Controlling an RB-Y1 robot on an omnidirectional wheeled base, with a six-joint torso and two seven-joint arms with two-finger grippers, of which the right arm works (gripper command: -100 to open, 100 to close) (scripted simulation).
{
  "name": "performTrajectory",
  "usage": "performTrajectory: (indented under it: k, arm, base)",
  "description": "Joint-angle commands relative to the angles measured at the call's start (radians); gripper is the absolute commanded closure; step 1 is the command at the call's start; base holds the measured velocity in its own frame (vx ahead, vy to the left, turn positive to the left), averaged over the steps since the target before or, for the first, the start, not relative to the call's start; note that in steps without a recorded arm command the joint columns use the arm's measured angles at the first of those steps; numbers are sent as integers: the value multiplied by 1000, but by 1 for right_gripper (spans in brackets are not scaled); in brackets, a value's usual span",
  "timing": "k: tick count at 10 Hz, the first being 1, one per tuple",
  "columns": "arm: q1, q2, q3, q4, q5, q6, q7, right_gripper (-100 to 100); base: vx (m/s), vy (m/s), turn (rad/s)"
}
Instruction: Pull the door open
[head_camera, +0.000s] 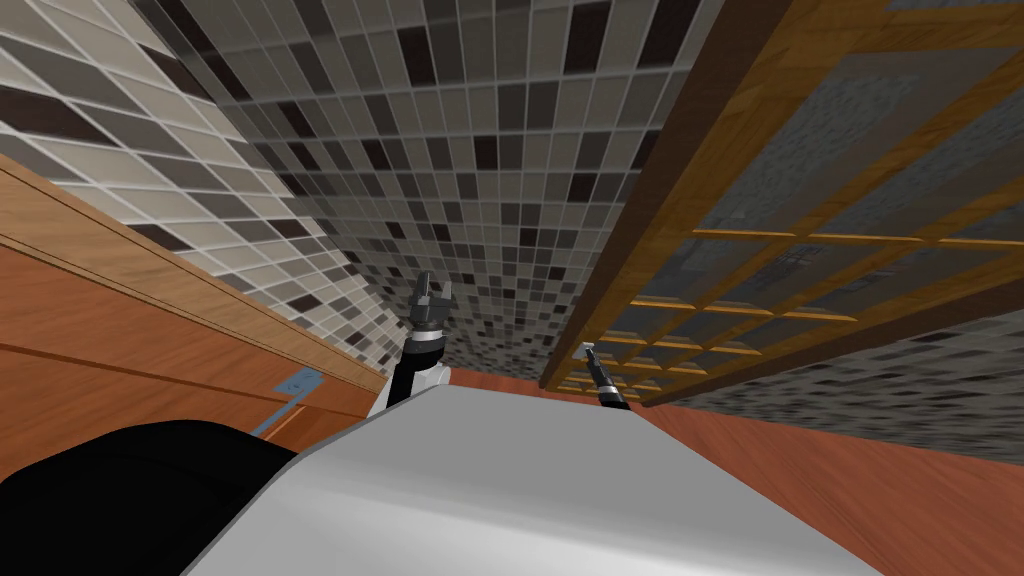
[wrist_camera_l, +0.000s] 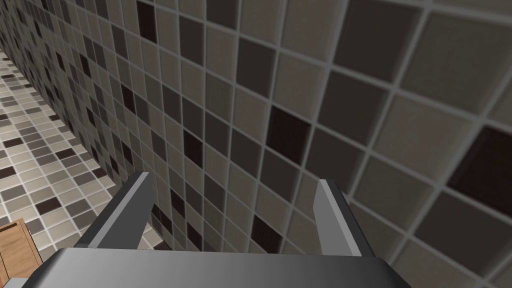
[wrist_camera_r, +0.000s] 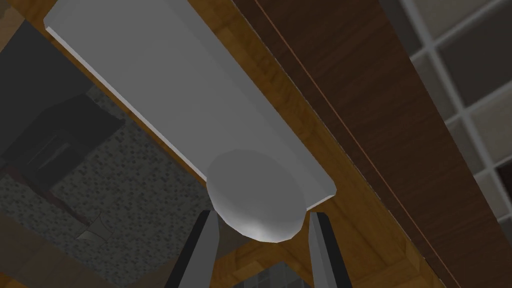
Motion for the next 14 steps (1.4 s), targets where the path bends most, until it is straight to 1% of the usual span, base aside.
performTrajectory:
  k: [1,2,3,4,5,6,7,8,9,10,12,13,14]
  arm:
    - [1,6,9,1,-5,0,-28,100]
    - [0,6,15,0,-20,3,-67,100]
    - [-1,7,22,-2,-34,6,-92,100]
    - [-1,7,22,-2,-34,6,-106,100]
    - [-3,7,29,-3,-51,9,-142,100]
    - [-3,7,29,-3,-51,9,-147,100]
    - [-4,7,36,-5,-67,13,-187,100]
    - [-5,7,43,-6,-84,16,-212,100]
    - [-5,7,43,-6,-84,16,-229,100]
    - [-7,8,50,-8,-100,19,-264,100]
    - [-7,8,50,-8,-100,19,-270,100]
    - [-8,8,57,-9,-116,23,-310,100]
    - [-10,8,65,-11,-134,26,-336,100]
  base:
    - [-25,-14,25]
    - [-29,-18,59]
    - [-49,-33,78]
    - [-42,-27,52]
    - [-41,-28,73]
    - [-29,-15,32]
    - [-30,-16,56]
    - [-50,-32,88]
    - [-42,-27,49]
    - [-38,-22,55]
    - [-24,-9,23]
    - [-30,-7,48]
    - [-52,-33,108]
